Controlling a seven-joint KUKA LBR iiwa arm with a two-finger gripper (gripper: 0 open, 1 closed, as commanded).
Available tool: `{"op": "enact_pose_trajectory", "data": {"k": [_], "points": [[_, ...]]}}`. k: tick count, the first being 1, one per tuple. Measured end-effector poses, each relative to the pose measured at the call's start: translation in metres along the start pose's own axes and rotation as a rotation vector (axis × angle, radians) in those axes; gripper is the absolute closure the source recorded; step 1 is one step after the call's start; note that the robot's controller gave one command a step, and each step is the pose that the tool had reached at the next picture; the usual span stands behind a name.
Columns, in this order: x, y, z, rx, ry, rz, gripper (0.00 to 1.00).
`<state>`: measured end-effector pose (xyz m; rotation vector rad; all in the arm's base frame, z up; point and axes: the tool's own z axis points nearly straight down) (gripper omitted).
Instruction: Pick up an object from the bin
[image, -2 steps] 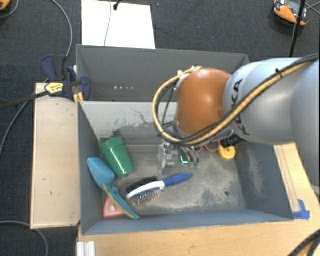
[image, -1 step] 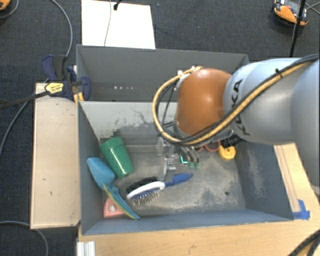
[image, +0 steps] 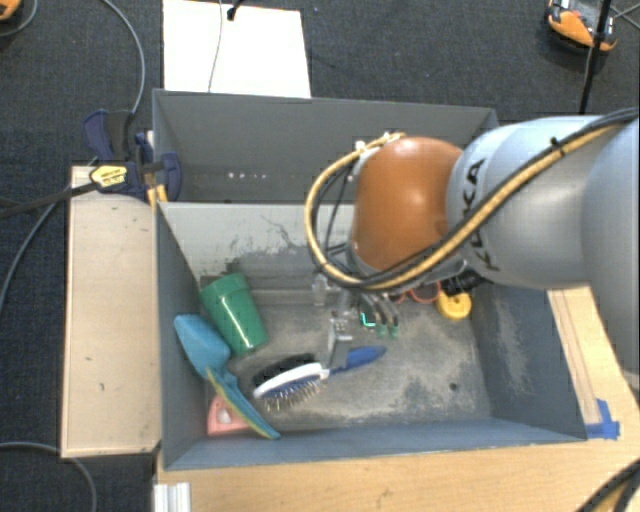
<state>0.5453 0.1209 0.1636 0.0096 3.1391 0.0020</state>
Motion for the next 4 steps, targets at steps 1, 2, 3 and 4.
{"op": "enact_pose_trajectory", "data": {"k": [1,2,3,4], "points": [[0.021,-0.004,0.043,-0.002,-0.009,0.006,0.0],[0.01,-0.001,0.087,-0.001,0.004,-0.069,1.0],[0.01,-0.002,0.087,-0.001,0.004,-0.068,1.0],[-0.008,0.007,-0.044,-0.001,0.003,-0.097,1.0]]}}
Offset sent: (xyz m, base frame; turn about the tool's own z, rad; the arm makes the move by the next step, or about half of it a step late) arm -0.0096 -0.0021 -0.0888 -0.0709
